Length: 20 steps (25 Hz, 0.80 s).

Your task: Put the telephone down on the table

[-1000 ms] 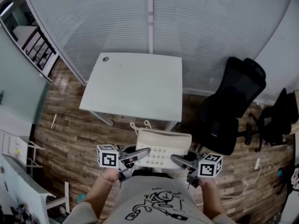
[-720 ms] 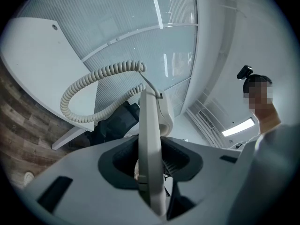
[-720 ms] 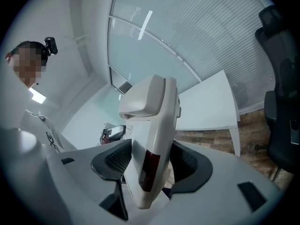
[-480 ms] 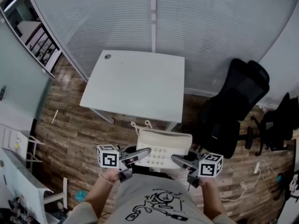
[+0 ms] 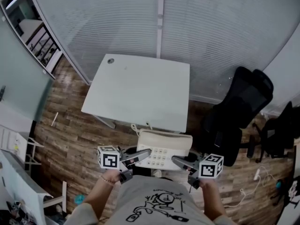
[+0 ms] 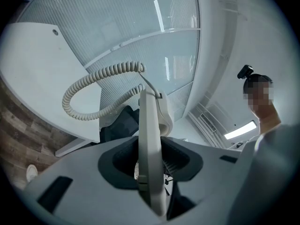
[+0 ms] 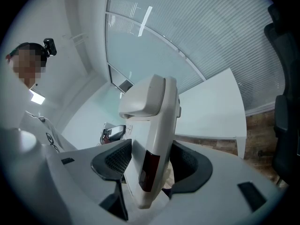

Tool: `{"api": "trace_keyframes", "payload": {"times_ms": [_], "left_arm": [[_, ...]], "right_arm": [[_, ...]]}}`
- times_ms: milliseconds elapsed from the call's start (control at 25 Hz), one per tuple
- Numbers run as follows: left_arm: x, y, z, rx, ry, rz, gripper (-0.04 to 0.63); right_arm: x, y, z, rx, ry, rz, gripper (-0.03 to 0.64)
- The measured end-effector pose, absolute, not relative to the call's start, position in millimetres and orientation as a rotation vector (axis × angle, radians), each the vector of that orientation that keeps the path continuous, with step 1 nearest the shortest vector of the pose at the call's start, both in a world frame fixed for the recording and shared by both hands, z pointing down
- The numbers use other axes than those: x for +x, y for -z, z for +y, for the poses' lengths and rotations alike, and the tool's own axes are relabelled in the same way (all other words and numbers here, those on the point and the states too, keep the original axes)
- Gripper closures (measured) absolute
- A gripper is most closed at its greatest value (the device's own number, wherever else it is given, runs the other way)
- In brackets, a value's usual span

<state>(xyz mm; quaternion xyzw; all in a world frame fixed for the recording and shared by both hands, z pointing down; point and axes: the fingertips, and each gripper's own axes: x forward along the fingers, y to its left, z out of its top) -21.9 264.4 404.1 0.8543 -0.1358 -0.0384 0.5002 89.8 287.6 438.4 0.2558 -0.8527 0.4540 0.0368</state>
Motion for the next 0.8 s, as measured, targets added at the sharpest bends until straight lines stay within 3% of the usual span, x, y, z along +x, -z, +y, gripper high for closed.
{"api": "trace_keyframes", "payload": {"times_ms": [800], "left_arm": [[-98.9, -394.5, 139.0, 2.080, 0.095, -0.295, 0.457]], "right_arm": [[11.8, -427.7, 165.0, 0.826, -1.381, -2.613, 0.347]]}}
